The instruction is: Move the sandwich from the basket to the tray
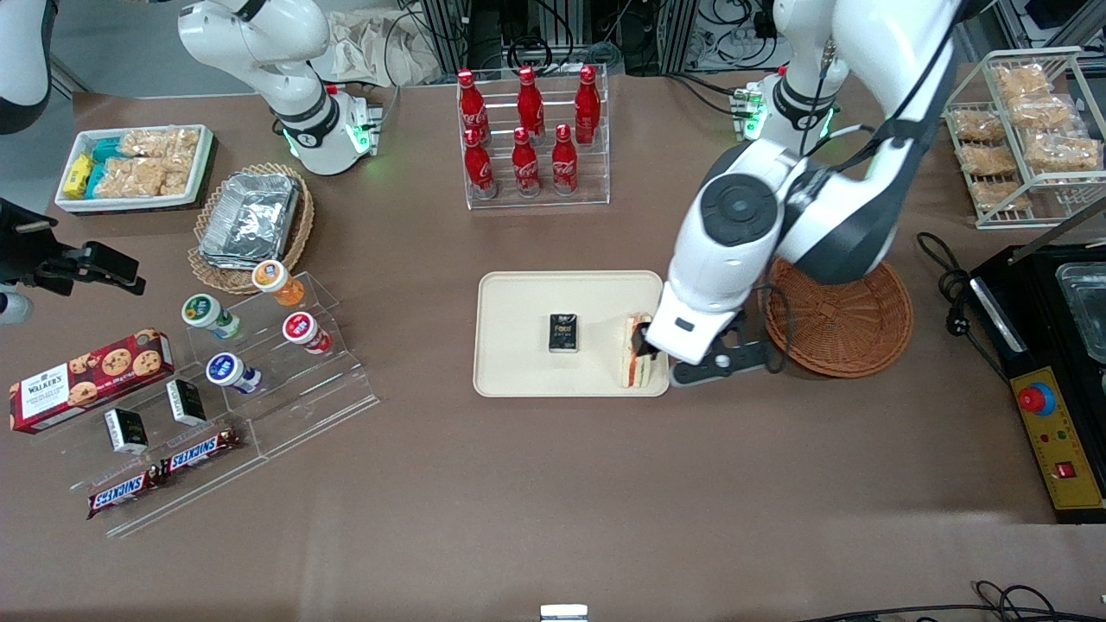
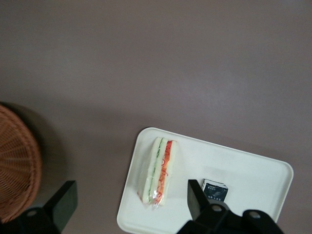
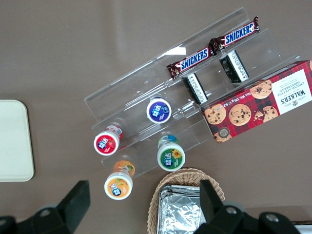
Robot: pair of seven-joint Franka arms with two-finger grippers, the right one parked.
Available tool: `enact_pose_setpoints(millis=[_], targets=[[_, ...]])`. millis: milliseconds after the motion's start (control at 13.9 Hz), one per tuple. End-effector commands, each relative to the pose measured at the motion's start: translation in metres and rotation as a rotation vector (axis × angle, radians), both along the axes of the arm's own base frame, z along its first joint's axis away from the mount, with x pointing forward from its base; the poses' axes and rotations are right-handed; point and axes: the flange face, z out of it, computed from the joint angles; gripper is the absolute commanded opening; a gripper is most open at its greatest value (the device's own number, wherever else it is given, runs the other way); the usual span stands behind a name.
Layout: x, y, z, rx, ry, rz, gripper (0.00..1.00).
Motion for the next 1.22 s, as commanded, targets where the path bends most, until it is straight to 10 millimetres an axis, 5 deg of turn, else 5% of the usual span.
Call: enact_pose_setpoints(millis=[0,288,576,936,1152], targets=[[-0.003,0.029,0.048,-0.038,0.023,0.072,1.00],[-0.006,0.097,0.107,-0.032,0.003,0.162,1.00],[-0.024,0.185,0.154,0.010,0.035,0.010,1.00],[-0.061,0.285,0.168,0.047,0.037,-0.195,1.00],[-0.073,0.323,0.174,0.028,0.020,-0.254,1.00]])
